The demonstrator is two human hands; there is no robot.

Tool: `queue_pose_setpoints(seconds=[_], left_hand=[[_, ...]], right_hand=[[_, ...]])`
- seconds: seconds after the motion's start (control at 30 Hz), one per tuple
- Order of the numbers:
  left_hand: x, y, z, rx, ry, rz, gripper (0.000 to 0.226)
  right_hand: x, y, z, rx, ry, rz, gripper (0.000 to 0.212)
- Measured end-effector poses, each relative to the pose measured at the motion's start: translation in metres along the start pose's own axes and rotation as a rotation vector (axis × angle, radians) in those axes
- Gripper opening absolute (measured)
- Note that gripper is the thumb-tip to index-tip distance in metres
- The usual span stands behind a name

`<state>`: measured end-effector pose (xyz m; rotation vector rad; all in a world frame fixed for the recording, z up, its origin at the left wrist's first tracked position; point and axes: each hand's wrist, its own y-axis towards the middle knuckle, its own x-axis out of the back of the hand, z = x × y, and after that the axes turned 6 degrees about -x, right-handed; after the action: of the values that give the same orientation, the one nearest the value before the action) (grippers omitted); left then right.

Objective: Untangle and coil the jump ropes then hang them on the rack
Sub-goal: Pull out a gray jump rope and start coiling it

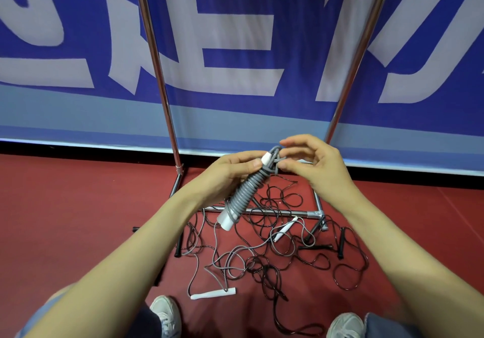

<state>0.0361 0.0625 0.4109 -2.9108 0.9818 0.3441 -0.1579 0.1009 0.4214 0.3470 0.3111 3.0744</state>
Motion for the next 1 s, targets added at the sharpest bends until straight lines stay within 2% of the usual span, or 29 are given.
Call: queue_pose_setpoints(seconds=[0.23, 0.33, 0.43, 0.5, 0.77, 0.87, 0.93, 1.0], left_hand=[[-0.005, 0.001, 0.000, -0.035, -0.012, -0.018, 0.037], [-0.009, 0.003, 0.002, -0.056, -0.048, -0.070, 0.034], [-0.011, 0.004, 0.001, -0.052, -0.120, -0.109, 0.045], [-0.010, 0.003, -0.001, -0.043, -0.117, -0.117, 0.047], [-0.009, 0.001, -0.004, -0.001, -0.079, -0.049, 0.044], [-0.007, 0.000, -0.003, 0.025, -0.075, -0.022, 0.043], [-0.003, -0.002, -0.003, 0.052, -0.052, 0.019, 0.036], [0.001, -0.004, -0.003, 0.073, -0.039, 0.063, 0.031]], right_hand=[[-0.007, -0.002, -0.002, -0.050, 0.157, -0.065, 0.026], [-0.011, -0.002, -0.005, 0.006, 0.051, -0.080, 0.025], [-0.011, -0.003, -0.007, 0.038, -0.011, -0.018, 0.039], [-0.008, -0.002, -0.007, 0.083, -0.128, -0.057, 0.039], [-0.006, 0.000, -0.011, 0.100, -0.069, -0.148, 0.020], [-0.004, 0.001, -0.009, 0.228, -0.157, -0.191, 0.011], [-0.001, 0.001, -0.009, 0.255, -0.223, -0.146, 0.016], [0.002, 0.000, -0.008, 0.154, -0.156, -0.049, 0.027]])
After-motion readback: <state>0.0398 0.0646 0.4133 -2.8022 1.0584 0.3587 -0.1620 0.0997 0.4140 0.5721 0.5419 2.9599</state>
